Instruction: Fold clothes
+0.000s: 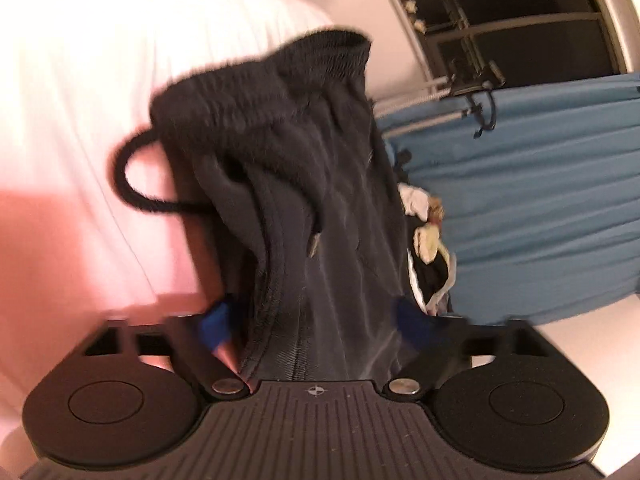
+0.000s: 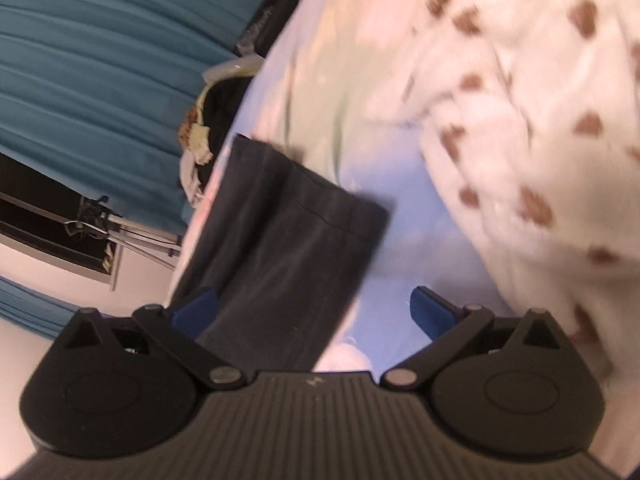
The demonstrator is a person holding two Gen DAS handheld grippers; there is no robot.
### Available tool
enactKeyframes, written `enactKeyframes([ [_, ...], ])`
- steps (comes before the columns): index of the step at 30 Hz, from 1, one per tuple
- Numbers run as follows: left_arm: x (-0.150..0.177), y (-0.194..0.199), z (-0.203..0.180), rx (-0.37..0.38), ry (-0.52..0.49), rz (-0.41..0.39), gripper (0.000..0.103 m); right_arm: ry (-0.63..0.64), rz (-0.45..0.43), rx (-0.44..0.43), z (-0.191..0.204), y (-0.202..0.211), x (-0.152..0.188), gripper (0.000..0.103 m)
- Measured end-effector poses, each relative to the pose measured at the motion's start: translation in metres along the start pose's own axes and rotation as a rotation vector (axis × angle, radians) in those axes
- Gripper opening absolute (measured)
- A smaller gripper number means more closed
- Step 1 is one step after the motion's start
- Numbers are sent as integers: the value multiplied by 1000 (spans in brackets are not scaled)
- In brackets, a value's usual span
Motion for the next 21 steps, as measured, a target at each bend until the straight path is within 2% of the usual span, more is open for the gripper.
enactKeyframes([
  [3,2,-19,8,-3,30,41,63,1,25,-8,1,-13,5,102],
  [7,1,-34,10,-20,31,61,59,18,25,-6,5,-37,0,89],
  [9,-1,-38,8,-34,20,65,56,30,12,2,7,-51,-6,86],
  [11,-4,-40,4,-59,-1,61,42,34,-18,32,4,-64,-11,82],
  [12,-5,-40,2,-72,-15,56,28,31,-33,43,2,-69,-13,76],
  [13,-7,-39,-1,-85,-35,48,17,31,-51,45,3,-72,-13,62],
  [14,-8,-37,-5,-98,-57,39,14,36,-68,46,5,-74,-13,53],
  [16,-9,-27,-11,-110,-84,16,10,43,-102,51,9,-75,-14,10],
  [17,-10,-23,-15,-113,-89,5,10,44,-121,37,12,-70,-15,5],
  [21,-21,-8,-32,-97,-66,-35,9,73,-156,-31,34,-52,-18,5],
])
Point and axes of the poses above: each gripper's, at about its wrist camera, not at the fingertips, and y roughly against the way its jaws point, z to its left, x to its underside, the point moved 5 cm from there along -y, roughly the way its jaws point, and after that the axes turned 15 degrees about -y, right-handed, at the moved point
